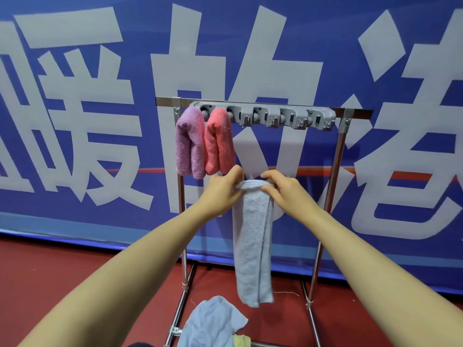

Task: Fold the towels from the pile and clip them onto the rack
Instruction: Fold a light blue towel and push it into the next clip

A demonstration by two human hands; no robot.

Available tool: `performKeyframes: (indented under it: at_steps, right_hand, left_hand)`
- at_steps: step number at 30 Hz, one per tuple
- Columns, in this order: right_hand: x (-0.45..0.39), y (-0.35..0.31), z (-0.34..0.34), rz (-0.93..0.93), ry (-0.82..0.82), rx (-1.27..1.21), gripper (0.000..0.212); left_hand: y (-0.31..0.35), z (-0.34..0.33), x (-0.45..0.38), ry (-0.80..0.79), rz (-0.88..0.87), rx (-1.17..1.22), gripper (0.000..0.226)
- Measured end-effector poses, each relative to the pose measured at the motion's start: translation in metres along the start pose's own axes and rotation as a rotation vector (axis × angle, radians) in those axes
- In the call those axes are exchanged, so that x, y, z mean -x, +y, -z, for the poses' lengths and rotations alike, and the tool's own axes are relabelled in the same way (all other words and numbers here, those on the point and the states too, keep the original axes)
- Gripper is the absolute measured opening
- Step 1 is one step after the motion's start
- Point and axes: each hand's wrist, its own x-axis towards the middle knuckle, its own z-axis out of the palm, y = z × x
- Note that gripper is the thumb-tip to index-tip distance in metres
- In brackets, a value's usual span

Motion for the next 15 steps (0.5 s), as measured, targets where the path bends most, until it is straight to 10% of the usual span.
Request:
performKeyframes:
  at_steps: [15]
  right_hand:
    - [-0.007,-0.007,-0.009,-0.027,0.034,0.107,0.012]
  left_hand:
    - [0.013,0.006,0.004,0.042,0.064,-0.03,0.034]
